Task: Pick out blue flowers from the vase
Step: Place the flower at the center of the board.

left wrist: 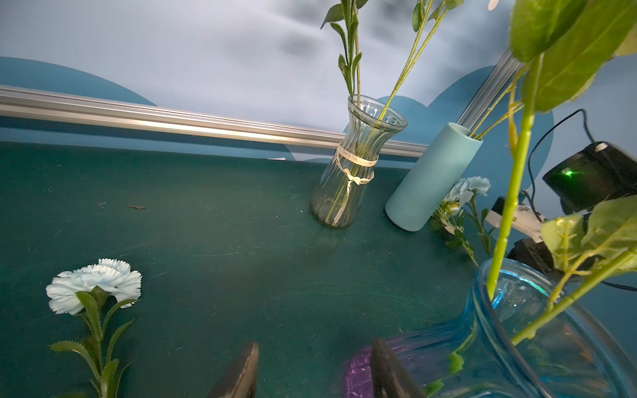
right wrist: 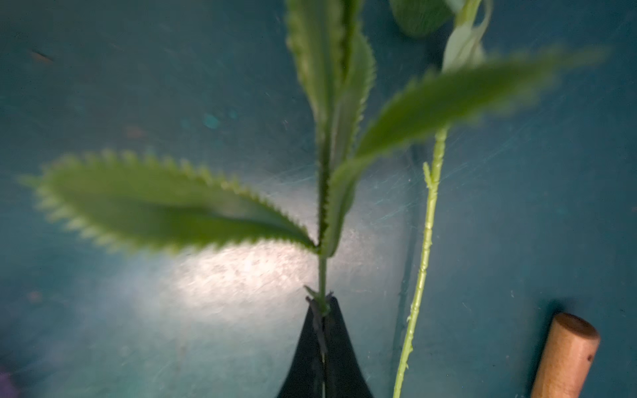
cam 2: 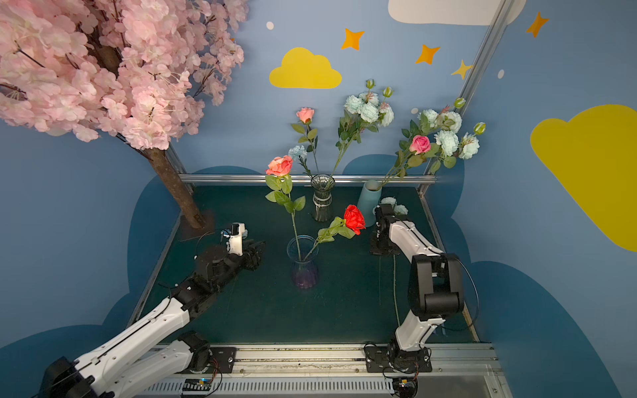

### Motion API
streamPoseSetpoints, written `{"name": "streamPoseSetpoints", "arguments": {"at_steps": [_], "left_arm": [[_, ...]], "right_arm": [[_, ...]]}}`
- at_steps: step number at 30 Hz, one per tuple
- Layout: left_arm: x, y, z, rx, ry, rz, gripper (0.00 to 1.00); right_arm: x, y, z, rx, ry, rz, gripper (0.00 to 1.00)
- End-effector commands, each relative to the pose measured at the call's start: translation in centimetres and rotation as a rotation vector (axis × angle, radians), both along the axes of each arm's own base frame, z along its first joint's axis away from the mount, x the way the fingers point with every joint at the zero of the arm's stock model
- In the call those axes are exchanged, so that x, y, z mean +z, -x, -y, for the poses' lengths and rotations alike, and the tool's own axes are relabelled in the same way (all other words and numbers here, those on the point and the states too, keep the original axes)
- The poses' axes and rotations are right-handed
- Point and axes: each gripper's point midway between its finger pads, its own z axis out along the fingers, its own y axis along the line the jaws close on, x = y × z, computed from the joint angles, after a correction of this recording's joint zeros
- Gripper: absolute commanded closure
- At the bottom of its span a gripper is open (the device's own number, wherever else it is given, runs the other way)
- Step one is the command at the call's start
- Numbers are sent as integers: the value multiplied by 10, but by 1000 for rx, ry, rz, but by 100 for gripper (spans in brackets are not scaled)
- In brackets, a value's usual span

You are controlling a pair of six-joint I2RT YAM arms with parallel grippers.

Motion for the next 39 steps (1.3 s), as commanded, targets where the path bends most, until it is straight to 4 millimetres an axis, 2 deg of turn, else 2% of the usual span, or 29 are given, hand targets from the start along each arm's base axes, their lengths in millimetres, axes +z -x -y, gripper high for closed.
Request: {"name": "streamPoseSetpoints", "arguments": {"at_steps": [1,8,16,25,29,32,35,39], "left_arm": [[0,-1,1,-6,15,4,47],[-3,-3,1,-6,10,-4,47],[-4,-3,3,-12,8,-9,47],[-2,-4,4,-17,10,-8,47],[-1,-3,6,-26,11,-12,47],[1,-2,6,-32,10,-15,47],[6,1,6,-43,-1,-21,46],[17,10,6,-74,-29,-61,43]], "right_arm": [[-1,5,10,-4,49,-14,100],[-27,8,14,-1,78,-90,100],[-46,19,21,-16,118,-180,100],[-36,24,39,-74,185,-156,100],[-37,24,37,-75,174,-163,84],[-30,22,35,-67,172,-131,74],[-9,16,30,-40,202,-47,62],[26,9,10,16,181,130,49]]}}
